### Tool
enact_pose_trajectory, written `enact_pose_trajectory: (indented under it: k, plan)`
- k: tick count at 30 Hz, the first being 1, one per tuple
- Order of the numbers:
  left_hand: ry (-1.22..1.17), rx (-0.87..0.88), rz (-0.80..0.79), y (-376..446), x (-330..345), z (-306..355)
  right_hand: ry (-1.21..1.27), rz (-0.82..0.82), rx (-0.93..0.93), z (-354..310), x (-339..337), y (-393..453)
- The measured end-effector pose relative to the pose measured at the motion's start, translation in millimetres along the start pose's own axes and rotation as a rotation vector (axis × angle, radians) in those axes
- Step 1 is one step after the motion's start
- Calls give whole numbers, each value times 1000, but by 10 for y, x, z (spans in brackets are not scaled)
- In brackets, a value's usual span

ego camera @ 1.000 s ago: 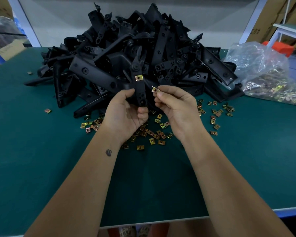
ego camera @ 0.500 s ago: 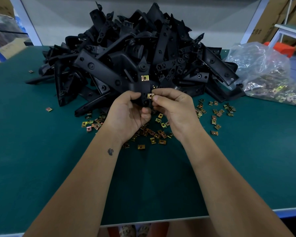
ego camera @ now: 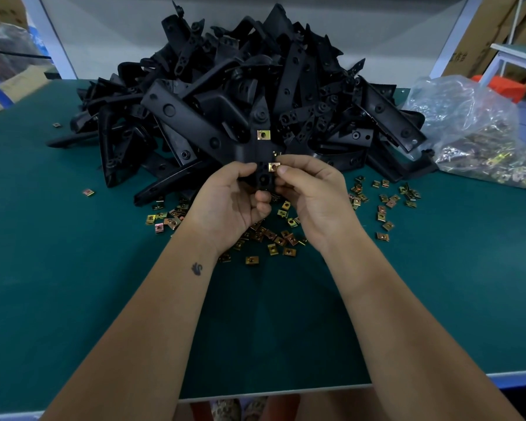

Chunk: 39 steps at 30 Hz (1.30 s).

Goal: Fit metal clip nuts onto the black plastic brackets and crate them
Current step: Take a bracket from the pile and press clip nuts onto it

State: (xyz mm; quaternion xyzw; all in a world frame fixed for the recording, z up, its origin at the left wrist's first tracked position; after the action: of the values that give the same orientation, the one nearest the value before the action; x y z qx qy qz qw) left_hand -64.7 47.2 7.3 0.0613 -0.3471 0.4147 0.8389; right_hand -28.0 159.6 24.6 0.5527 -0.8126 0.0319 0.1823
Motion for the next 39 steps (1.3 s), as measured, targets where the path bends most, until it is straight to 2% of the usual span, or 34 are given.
enact_pose_trajectory:
  k: [9, 18, 23, 29, 34, 39]
  plan:
    - [137, 77, 4, -18, 18, 25, 146, 19, 43, 36, -7, -10]
    - [251, 153, -33, -26, 7, 46, 164, 20, -27, -19, -8, 5]
    - [328, 177, -29, -12, -11, 36, -1, 17, -93, -53, 0, -8]
    - [320, 212, 41, -1, -40, 62, -3, 62, -92, -20, -23, 3]
    - [167, 270, 90, 13, -65, 134, -342, 115, -158, -18, -29, 0]
    - [300, 295, 133, 10, -76, 125, -492, 48, -297, -110, 60, -41]
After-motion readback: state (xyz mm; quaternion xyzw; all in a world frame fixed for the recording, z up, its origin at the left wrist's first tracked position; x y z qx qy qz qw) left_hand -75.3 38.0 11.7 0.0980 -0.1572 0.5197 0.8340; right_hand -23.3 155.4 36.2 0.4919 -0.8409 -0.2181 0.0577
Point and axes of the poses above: each hand's wrist, its own y-axis towards the middle knuckle, its own x-axis out of the palm, z = x × y, the point moved 7 cm from there along y, towards the middle knuckle, and after that the axes turned 4 degrees about -x, right-handed, at the moved point
